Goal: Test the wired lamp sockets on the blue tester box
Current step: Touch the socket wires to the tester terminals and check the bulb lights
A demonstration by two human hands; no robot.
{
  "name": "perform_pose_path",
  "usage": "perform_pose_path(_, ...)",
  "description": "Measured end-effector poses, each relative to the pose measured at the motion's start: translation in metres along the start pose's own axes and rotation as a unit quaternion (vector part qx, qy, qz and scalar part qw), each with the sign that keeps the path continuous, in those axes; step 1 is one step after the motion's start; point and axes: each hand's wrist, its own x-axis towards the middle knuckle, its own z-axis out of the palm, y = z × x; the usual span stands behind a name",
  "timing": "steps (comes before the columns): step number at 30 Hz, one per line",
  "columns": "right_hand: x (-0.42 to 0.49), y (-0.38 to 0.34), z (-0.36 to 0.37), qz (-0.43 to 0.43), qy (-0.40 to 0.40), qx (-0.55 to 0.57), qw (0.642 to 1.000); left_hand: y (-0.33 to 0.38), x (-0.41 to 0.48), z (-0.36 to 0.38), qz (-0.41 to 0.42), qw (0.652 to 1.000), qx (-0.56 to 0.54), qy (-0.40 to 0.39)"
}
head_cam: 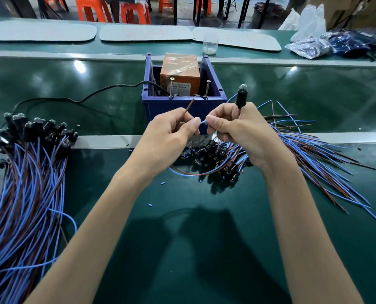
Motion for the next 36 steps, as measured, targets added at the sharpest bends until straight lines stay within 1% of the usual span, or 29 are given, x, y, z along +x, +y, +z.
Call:
perform_pose_path(7,0.001,0.001,0.001,0.009,-0.004,-0.01,1.0,0.006,-0.003,0.002,0.016,0.997,0.078,0.021)
perform_pose_path(10,0.003,0.003,-0.006,0.015,0.054,0.005,0.998,0.01,-0.004,-0.002,0.019,0.997,0.075,0.03)
perform_pose_path(13,0.002,0.003,-0.015,-0.016,0.094,0.079,0.992,0.013,-0.004,-0.008,0.017,0.998,0.05,0.046)
perform_pose_path(15,0.003,0.004,-0.016,-0.033,0.081,0.082,0.993,0.012,-0.004,-0.007,0.005,0.998,0.045,0.044)
perform_pose_path(16,0.003,0.006,-0.013,-0.026,0.053,0.056,0.997,0.012,-0.003,-0.005,-0.006,0.998,0.049,0.037)
perform_pose_path(18,0.002,0.011,-0.006,0.025,-0.02,-0.018,0.999,0.008,-0.003,-0.002,-0.039,0.997,0.061,0.009)
perform_pose_path(19,0.002,0.014,-0.004,0.054,-0.045,-0.042,0.997,0.006,-0.002,-0.001,-0.056,0.996,0.068,-0.008)
perform_pose_path(20,0.001,0.014,-0.003,0.068,-0.054,-0.051,0.995,0.005,-0.002,0.0,-0.071,0.994,0.078,-0.024)
perform_pose_path(21,0.0,0.013,-0.004,0.065,-0.053,-0.049,0.995,0.003,-0.001,0.0,-0.08,0.992,0.09,-0.037)
perform_pose_path(23,-0.001,0.009,-0.008,0.028,-0.047,-0.026,0.998,0.001,0.0,-0.001,-0.089,0.989,0.11,-0.05)
perform_pose_path(25,-0.001,0.005,-0.011,-0.006,-0.04,0.009,0.999,0.001,0.0,-0.001,-0.092,0.987,0.12,-0.057)
perform_pose_path(28,-0.003,0.001,-0.009,-0.03,-0.029,0.061,0.997,-0.001,0.002,0.0,-0.099,0.984,0.132,-0.07)
perform_pose_path(32,-0.004,0.0,-0.002,-0.067,-0.028,0.037,0.997,-0.001,0.001,0.002,-0.101,0.98,0.146,-0.084)
perform_pose_path(36,0.0,0.002,0.0,-0.064,-0.019,0.024,0.997,-0.001,0.001,0.001,-0.098,0.981,0.143,-0.086)
